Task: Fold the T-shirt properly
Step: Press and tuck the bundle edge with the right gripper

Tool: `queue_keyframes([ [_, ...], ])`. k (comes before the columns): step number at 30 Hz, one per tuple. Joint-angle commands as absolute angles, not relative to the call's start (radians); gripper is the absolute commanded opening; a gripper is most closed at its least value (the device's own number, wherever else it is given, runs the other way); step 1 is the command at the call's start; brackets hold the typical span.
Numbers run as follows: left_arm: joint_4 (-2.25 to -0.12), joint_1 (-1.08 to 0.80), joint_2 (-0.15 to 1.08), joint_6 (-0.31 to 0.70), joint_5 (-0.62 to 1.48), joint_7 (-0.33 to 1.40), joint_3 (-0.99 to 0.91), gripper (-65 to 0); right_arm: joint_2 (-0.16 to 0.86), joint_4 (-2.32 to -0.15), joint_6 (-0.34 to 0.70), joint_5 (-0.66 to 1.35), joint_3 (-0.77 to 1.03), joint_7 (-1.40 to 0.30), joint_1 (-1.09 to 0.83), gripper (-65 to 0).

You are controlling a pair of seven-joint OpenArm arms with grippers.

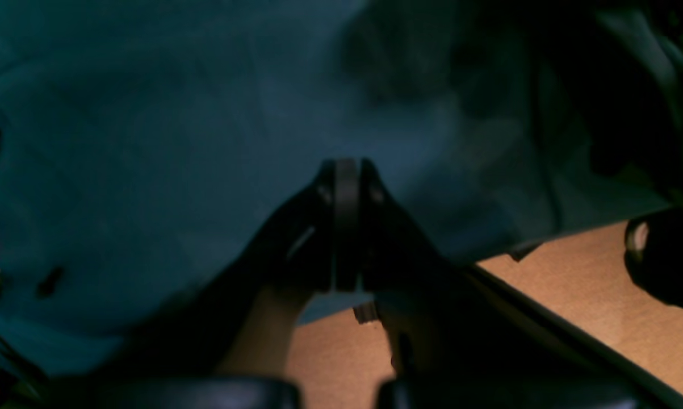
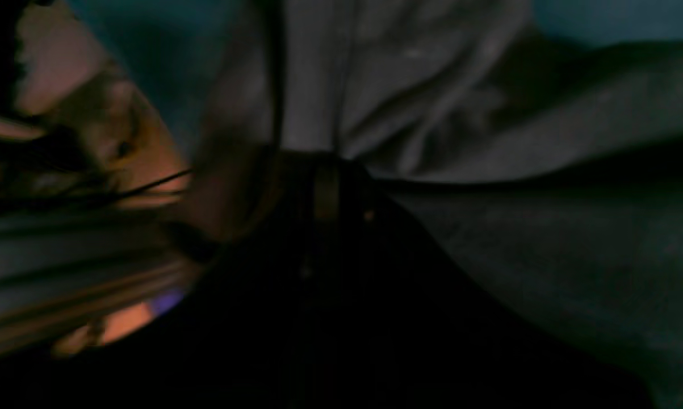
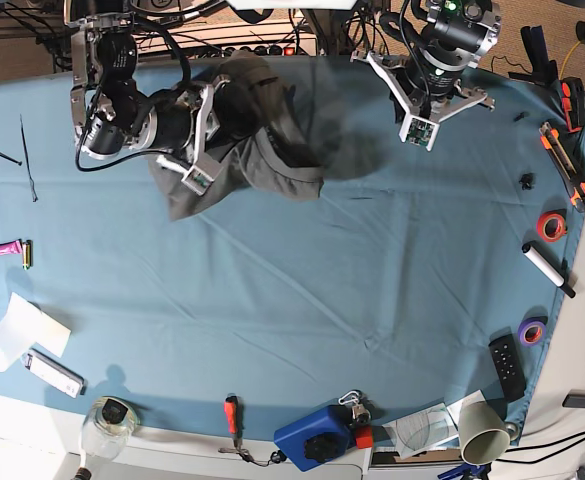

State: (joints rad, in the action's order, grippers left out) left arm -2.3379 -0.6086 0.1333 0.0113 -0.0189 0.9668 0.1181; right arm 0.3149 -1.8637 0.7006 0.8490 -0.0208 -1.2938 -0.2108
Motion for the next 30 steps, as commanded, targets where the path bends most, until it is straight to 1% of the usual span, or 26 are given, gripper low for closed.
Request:
queue_keyframes([
  [1, -2.356, -0.612, 0.133, 0.007, -0.023, 0.944, 0.12, -65.0, 0.325, -1.878, 0.698, 0.81, 0.007, -1.225, -0.196, -60.8],
  [4, -2.356, -0.612, 0.133, 0.007, -0.023, 0.945, 0.12, -65.0, 0.325, -1.878, 0.626, 0.667, 0.075, -1.076, -0.196, -60.8],
  [6, -2.356, -0.612, 0.133, 0.007, -0.023, 0.944, 0.12, -65.0, 0.325, -1.877, 0.601, 0.616, 0.114, -1.063, -0.191, -60.8],
  [8, -2.356, -0.612, 0.133, 0.007, -0.023, 0.944, 0.12, -65.0, 0.33, -1.877, 0.601, 0.614, 0.138, -1.095, -0.185, -60.8],
  [10, -2.356, -0.612, 0.133, 0.008, -0.023, 0.942, 0.12, -65.0, 0.33, -1.877, 0.605, 0.665, 0.153, -1.14, -0.179, -60.8],
  [13, -2.356, -0.612, 0.133, 0.02, -0.023, 0.943, 0.12, -65.0, 0.33, -1.897, 0.617, 0.897, 0.183, -1.23, -0.174, -60.8],
  [15, -2.356, -0.613, 0.133, 0.019, -0.023, 0.943, 0.12, -65.0, 0.329, -1.927, 0.697, 1.044, 0.213, -1.283, -0.175, -60.8],
  [17, -2.356, -0.613, 0.133, 0.019, -0.023, 0.946, 0.12, -65.0, 0.33, -1.967, 0.698, 1.128, 0.249, -1.326, -0.176, -60.8],
  [23, -2.356, -0.613, 0.133, 0.019, -0.023, 0.945, 0.12, -65.0, 0.33, -2.002, 0.698, 1.163, 0.368, -1.336, -0.252, -60.8],
  [28, -2.356, -0.612, 0.133, 0.019, -0.023, 0.942, 0.12, -65.0, 0.329, -1.989, 0.698, 1.147, 0.358, -1.33, -0.322, -60.8],
  [30, -2.356, -0.612, 0.133, 0.019, -0.023, 0.942, 0.12, -65.0, 0.325, -1.944, 0.698, 1.102, 0.334, -1.318, -0.321, -60.8],
])
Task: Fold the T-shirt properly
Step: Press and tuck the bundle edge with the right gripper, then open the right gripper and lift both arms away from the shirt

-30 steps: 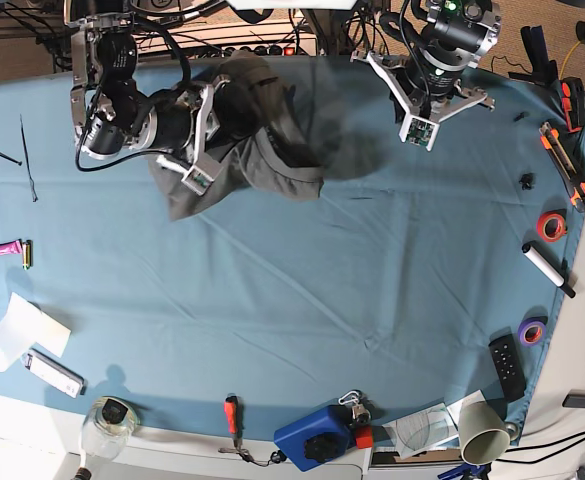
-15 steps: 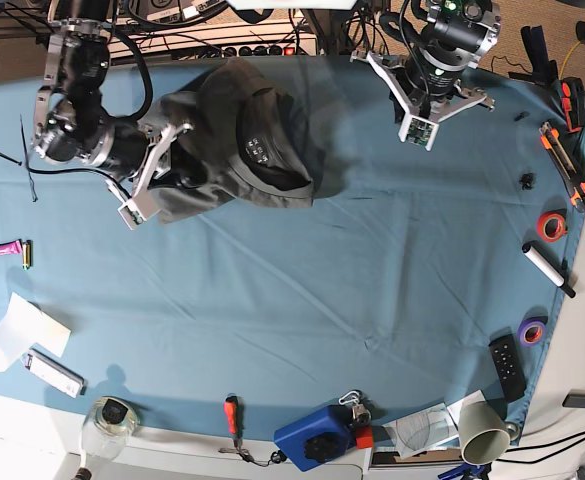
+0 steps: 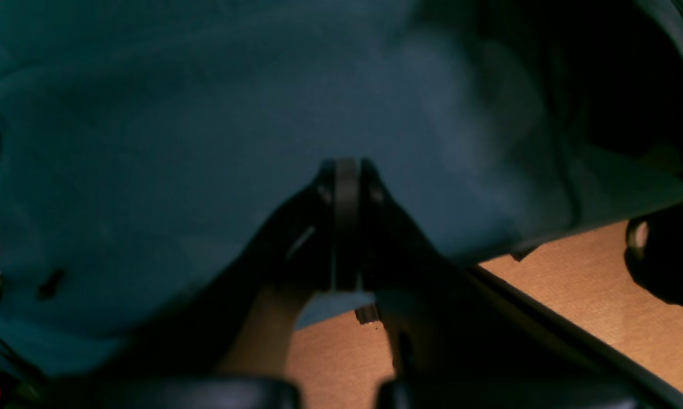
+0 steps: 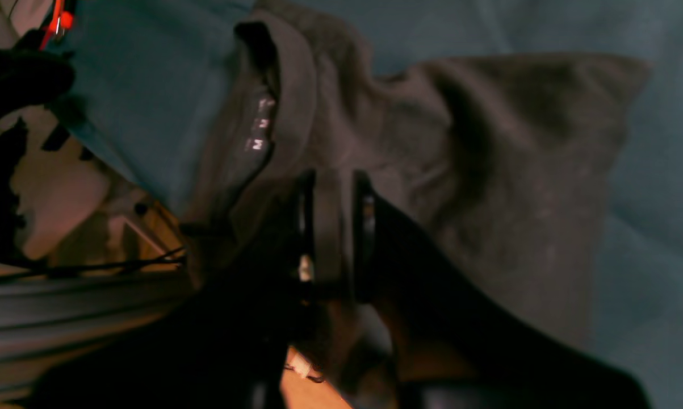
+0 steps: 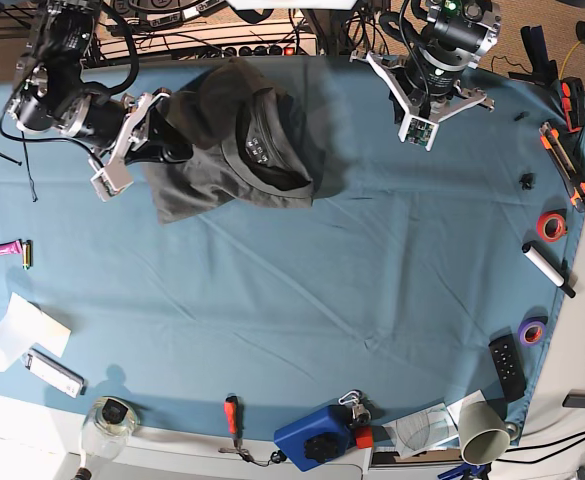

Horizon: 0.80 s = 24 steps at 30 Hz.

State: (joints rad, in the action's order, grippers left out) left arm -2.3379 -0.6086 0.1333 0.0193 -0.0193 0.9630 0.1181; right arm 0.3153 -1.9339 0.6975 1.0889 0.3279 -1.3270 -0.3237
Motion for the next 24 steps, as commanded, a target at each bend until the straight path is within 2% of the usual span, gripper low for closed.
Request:
queue_keyframes([
  [1, -2.356, -0.612, 0.133, 0.019, -0.023, 0.942, 0.12, -65.0, 0.324, -1.909, 0.698, 1.07, 0.317, -1.292, -0.319, -60.8],
  [5, -2.356, -0.612, 0.133, 0.019, -0.023, 0.942, 0.12, -65.0, 0.325, -1.74, 0.698, 0.923, 0.243, -1.174, -0.304, -60.8],
  [10, -2.356, -0.612, 0.133, 0.019, -0.023, 0.942, 0.12, -65.0, 0.325, -1.615, 0.698, 0.903, 0.174, -1.251, -0.252, -60.8],
  [16, -2.356, -0.613, 0.133, 0.019, -0.023, 0.942, 0.12, -65.0, 0.327, -1.765, 0.698, 1.161, 0.187, -1.361, -0.209, -60.8],
  [20, -2.356, -0.613, 0.133, 0.019, -0.023, 0.943, 0.12, -65.0, 0.327, -1.934, 0.698, 1.159, 0.204, -1.347, -0.197, -60.8],
  [24, -2.356, -0.613, 0.134, 0.019, -0.023, 0.944, 0.12, -65.0, 0.312, -1.92, 0.698, 1.031, 0.203, -1.247, -0.197, -60.8],
])
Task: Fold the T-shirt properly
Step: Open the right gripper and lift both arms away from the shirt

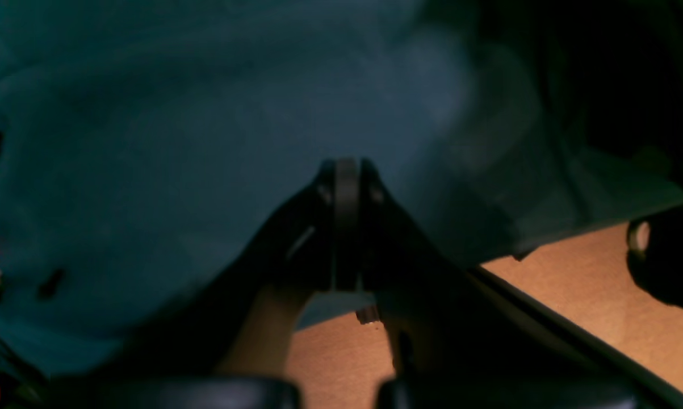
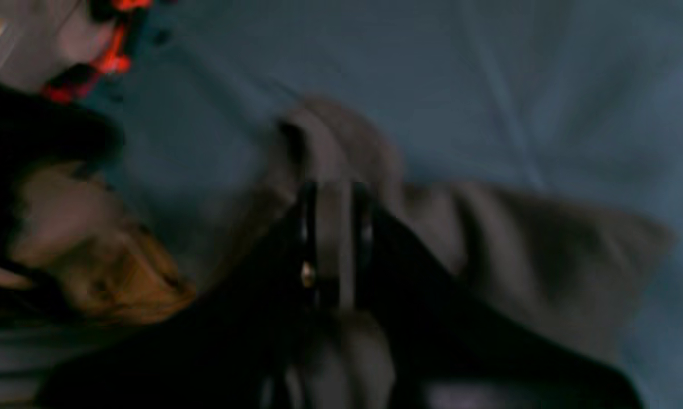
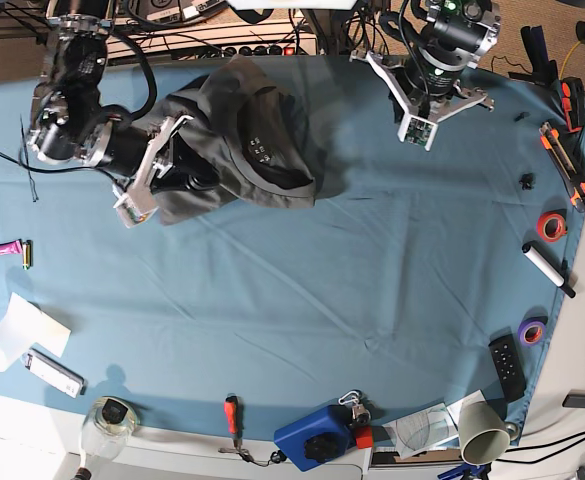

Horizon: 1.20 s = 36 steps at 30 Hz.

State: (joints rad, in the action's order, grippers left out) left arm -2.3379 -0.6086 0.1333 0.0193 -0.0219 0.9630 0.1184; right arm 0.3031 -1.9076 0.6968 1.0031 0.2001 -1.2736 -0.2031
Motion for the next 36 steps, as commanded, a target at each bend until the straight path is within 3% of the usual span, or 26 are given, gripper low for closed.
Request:
queue_keyframes([
  [1, -2.356, -0.613, 0.134, 0.019, -0.023, 0.944, 0.12, -65.0, 0.301, -1.896, 0.698, 1.004, 0.203, -1.225, -0.197, -60.8],
  [6, -2.356, -0.612, 0.133, 0.02, -0.023, 0.942, 0.12, -65.0, 0.28, -1.717, 0.698, 0.9, 0.203, -1.106, -0.19, -60.8],
  [12, -2.356, -0.612, 0.134, 0.019, -0.121, 0.941, 0.12, -65.0, 0.281, -1.602, 0.698, 0.865, 0.204, -1.166, -0.134, -60.8],
  [16, -2.356, -0.612, 0.134, 0.016, -0.197, 0.941, 0.119, -65.0, 0.307, -1.69, 0.698, 1.014, 0.209, -1.282, -0.117, -60.8],
  [20, -2.356, -0.612, 0.143, -0.036, -0.237, 0.942, 0.117, -65.0, 0.314, -1.874, 0.698, 1.026, 0.273, -1.363, -0.126, -60.8],
  [29, -2.356, -0.618, 0.183, -0.034, -0.232, 0.976, -0.075, -65.0, 0.313, -2.007, 0.698, 1.062, 0.55, -1.363, -0.336, -60.9],
  [31, -2.356, -0.621, 0.183, -0.034, -0.224, 1.002, -0.115, -65.0, 0.313, -2.025, 0.684, 1.063, 0.622, -1.377, -0.371, -65.0],
  [36, -2.356, -0.652, 0.183, -0.034, -0.194, 1.04, -0.169, -65.0, 0.313, -2.091, 0.661, 1.062, 0.799, -1.383, -0.469, -65.0],
])
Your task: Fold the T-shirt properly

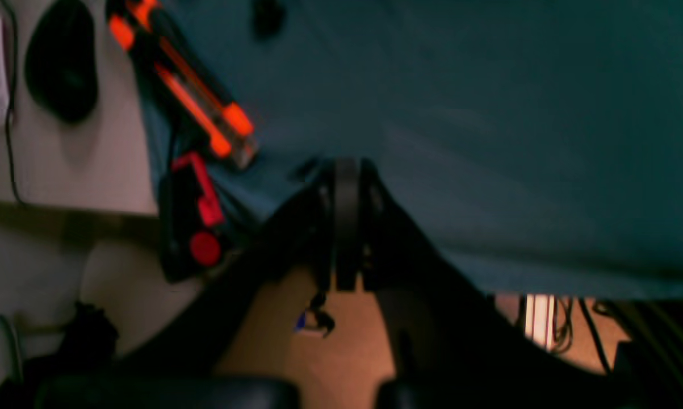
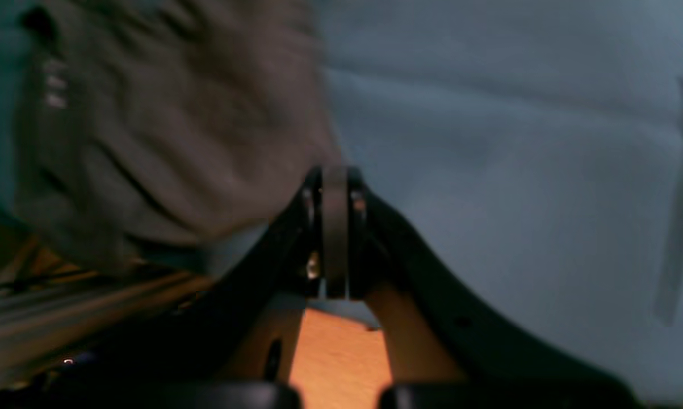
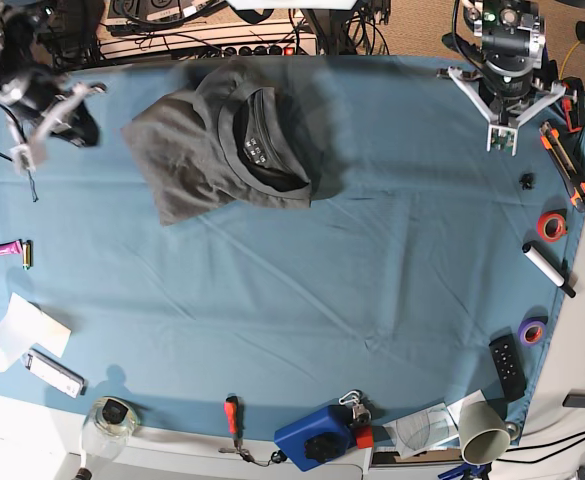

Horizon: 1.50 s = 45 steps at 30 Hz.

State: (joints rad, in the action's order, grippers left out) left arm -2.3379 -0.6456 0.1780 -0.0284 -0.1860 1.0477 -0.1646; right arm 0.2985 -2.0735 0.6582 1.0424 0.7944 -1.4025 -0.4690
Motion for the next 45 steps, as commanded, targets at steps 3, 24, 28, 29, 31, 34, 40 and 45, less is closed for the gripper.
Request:
queue_keyframes([
  [3, -2.356, -0.677, 0.183, -0.034, -0.193, 1.069, -0.169, -65.0, 0.313, -2.119, 0.656, 1.063, 0.873, -1.396, -0.542, -65.0],
  [24, -2.356, -1.0, 0.177, -0.071, 0.021, 1.047, -0.168, -65.0, 0.147, -1.919, 0.698, 0.98, 0.803, -1.396, -0.836, -65.0],
  [28, -2.303, -1.014, 0.177, -0.07, 0.061, 1.015, -0.168, -65.0, 0.161, -1.773, 0.698, 0.928, 0.739, -1.396, -0.832, -65.0],
  [29, -2.257, -1.01, 0.177, -0.069, 0.061, 0.998, -0.168, -65.0, 0.172, -1.736, 0.698, 0.912, 0.714, -1.396, -0.83, -65.0],
  [31, -2.146, -0.988, 0.177, -0.067, 0.06, 0.957, -0.168, -65.0, 0.201, -1.666, 0.698, 0.872, 0.658, -1.373, -0.822, -65.0],
  [34, -1.951, -0.917, 0.177, -0.055, 0.06, 0.933, -0.168, -65.0, 0.241, -1.561, 0.698, 0.796, 0.574, -1.315, -0.789, -65.0],
  [40, -1.578, -0.738, 0.17, -0.026, 0.061, 0.896, -0.168, -65.0, 0.263, -1.346, 0.698, 0.669, 0.455, -1.224, -0.663, -65.0],
  [45, -1.353, -0.627, 0.136, -0.012, 0.062, 0.838, -0.168, -65.0, 0.264, -1.177, 0.698, 0.554, 0.371, -1.119, -0.559, -65.0],
])
